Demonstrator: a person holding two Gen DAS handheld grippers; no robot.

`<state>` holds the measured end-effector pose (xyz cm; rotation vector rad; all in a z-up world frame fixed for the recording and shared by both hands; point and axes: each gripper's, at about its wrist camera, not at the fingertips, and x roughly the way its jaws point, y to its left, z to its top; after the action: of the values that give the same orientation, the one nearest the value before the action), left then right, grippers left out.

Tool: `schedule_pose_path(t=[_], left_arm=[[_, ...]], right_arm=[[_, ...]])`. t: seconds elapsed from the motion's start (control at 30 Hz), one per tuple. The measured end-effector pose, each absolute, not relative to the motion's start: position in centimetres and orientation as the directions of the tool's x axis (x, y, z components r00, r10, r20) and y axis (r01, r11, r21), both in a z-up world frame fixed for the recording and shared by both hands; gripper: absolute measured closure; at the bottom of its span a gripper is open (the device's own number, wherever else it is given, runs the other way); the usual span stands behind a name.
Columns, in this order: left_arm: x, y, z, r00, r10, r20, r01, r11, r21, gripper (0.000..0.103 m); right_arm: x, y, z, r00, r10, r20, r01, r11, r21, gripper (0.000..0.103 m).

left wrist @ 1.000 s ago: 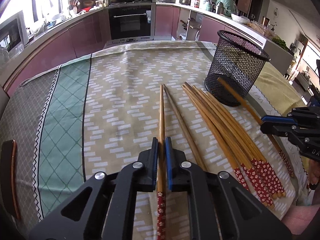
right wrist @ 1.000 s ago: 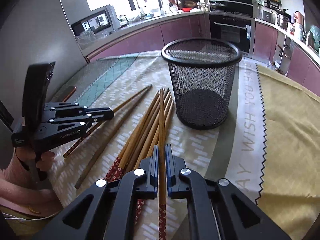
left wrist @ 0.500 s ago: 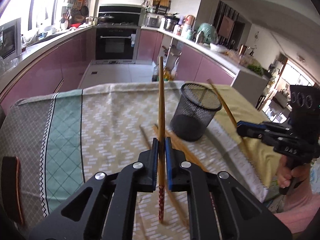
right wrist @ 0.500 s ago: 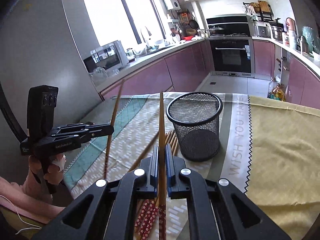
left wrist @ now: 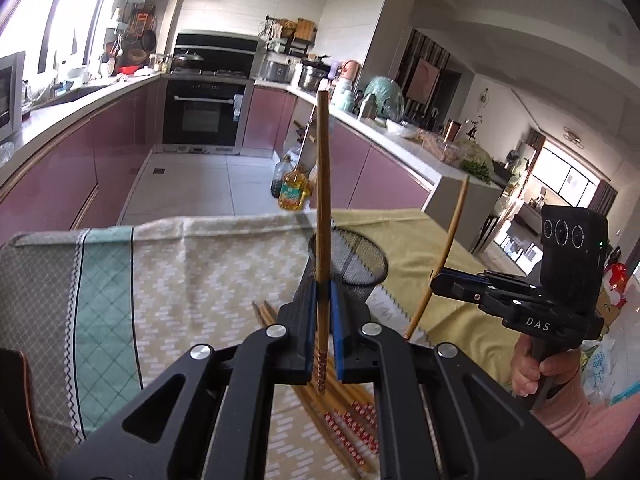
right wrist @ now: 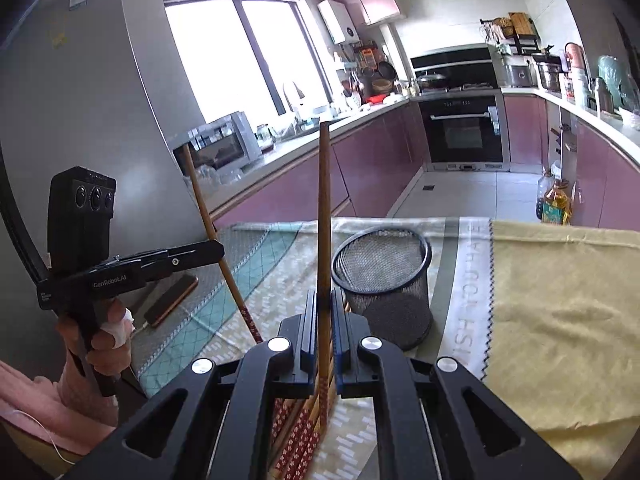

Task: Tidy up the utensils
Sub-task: 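Lift the chopsticks upright with the right gripper over the black mesh holder, then lower the chopsticks into the mesh holder and open the right gripper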

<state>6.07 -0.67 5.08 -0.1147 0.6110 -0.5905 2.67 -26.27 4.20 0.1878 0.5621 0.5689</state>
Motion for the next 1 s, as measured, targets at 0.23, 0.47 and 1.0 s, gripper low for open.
schedule_pose_path(t=[0.23, 0.47, 1.0], left_arm=[[7.7, -1.6, 10.0, 0.705, -0.578, -0.411, 0.511, 0.816, -0.271, 0.096], [10.2, -4.1, 12.9, 0.715, -0.592, -0.371, 0.536, 0.805, -0.253, 0.096], [15.6, -10.2, 3.7, 0.593, -0.522, -0.613, 0.514, 0.832, -0.211, 0.096]], right_arm=[[4.1, -27.5, 8.8, 0.747, 0.566, -0.349, -0.482, 0.823, 0.302, 0.097], [6.7, -28.4, 11.3, 0.791, 0.532, -0.302, -0.464, 0.843, 0.272, 0.097], [13.6, -25.3, 4.1, 0.631, 0.473, -0.615, -0.401, 0.878, 0.262, 0.097]])
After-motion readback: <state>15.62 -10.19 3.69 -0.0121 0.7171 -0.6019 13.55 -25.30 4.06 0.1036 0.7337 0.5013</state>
